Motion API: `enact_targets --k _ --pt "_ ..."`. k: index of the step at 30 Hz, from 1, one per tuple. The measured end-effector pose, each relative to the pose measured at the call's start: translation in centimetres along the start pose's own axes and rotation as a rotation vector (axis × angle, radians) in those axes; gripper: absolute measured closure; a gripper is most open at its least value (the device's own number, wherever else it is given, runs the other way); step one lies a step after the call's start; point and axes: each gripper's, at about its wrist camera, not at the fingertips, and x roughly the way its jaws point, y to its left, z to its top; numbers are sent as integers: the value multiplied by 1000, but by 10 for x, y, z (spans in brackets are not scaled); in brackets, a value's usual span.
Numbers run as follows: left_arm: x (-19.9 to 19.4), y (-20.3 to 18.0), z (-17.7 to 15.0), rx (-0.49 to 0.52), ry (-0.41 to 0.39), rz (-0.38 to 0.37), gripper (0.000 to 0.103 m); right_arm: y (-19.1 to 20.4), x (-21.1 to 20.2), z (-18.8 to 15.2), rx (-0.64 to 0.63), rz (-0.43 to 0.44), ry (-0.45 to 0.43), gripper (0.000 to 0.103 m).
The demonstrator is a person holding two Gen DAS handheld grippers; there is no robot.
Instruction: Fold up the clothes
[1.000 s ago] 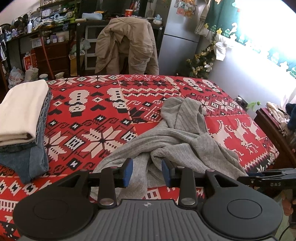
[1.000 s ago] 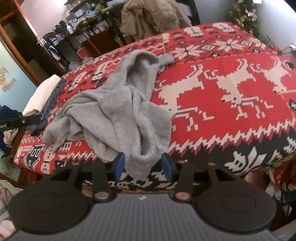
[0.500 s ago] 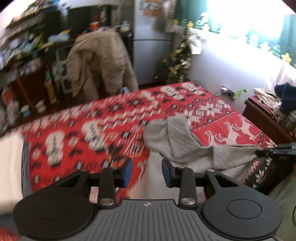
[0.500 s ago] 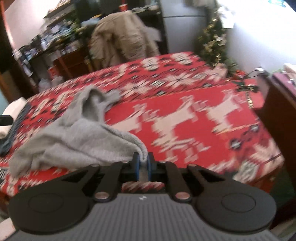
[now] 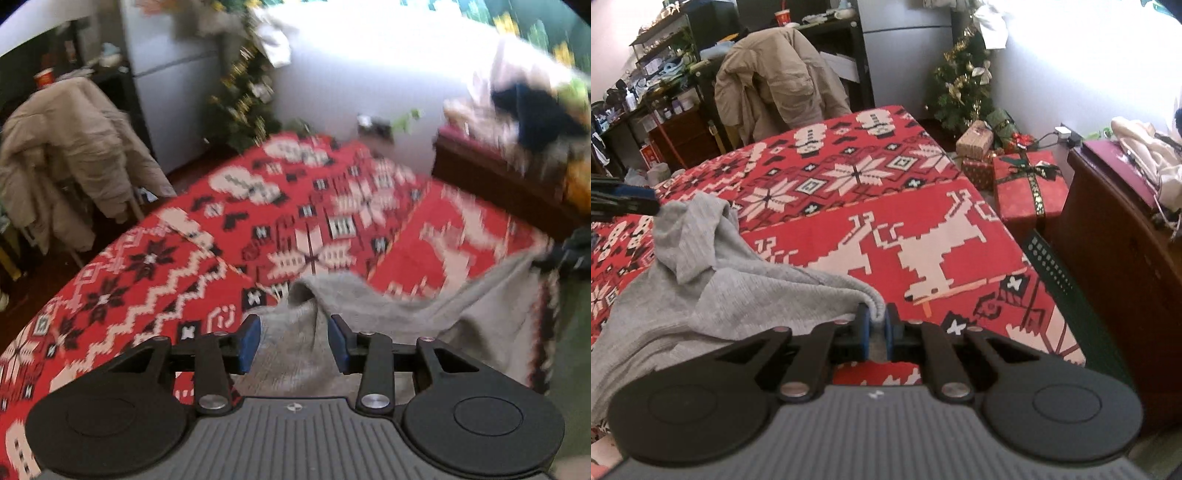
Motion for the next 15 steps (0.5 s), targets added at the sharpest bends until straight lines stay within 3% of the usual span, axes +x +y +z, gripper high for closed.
enact_targets --k 1,2,6,11,15 --pt "5 -4 -2 30 17 15 88 1 0 -1 3 1 3 94" --pt "6 -7 -5 50 25 26 98 2 1 -2 5 2 6 94" --pt "-7 -18 -24 80 12 48 99 4 1 -2 5 8 8 94" --pt "-37 -37 -53 34 4 50 99 5 -2 -3 14 24 -2 94" --pt "-47 -54 -82 -13 41 41 99 6 -7 -8 9 37 -7 94"
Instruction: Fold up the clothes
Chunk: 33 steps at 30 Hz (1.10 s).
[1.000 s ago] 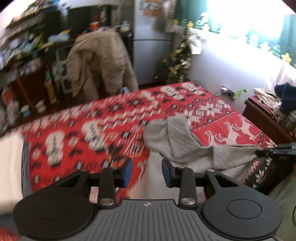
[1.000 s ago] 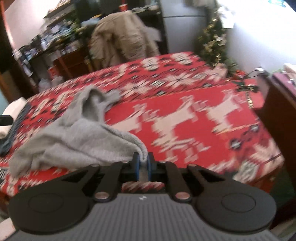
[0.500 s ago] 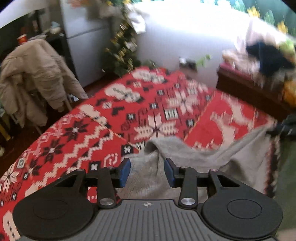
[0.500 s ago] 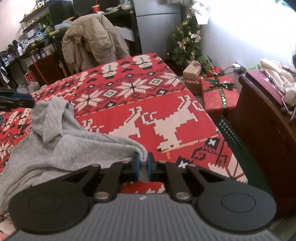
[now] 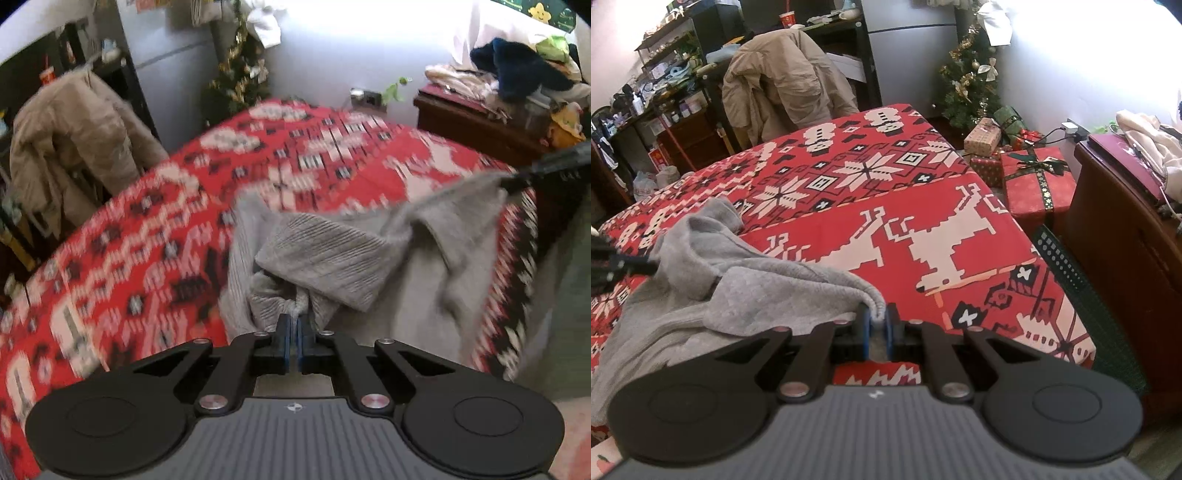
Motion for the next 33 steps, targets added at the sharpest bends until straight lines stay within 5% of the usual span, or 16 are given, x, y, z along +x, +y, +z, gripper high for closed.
enact_targets --k 7,12,16,26,33 --pt "-10 -1 -12 -43 13 -73 92 -1 -6 -14 -4 5 16 94" --pt "-32 21 21 -29 -69 -148 92 -3 -6 -19 1 10 21 94" --pt "-10 29 52 16 -78 -147 94 -6 -4 -20 15 14 28 94" --pt "48 15 73 299 33 -222 99 -10 0 -19 24 26 44 94" --pt "61 40 70 198 86 -281 98 -14 3 -22 42 41 52 94"
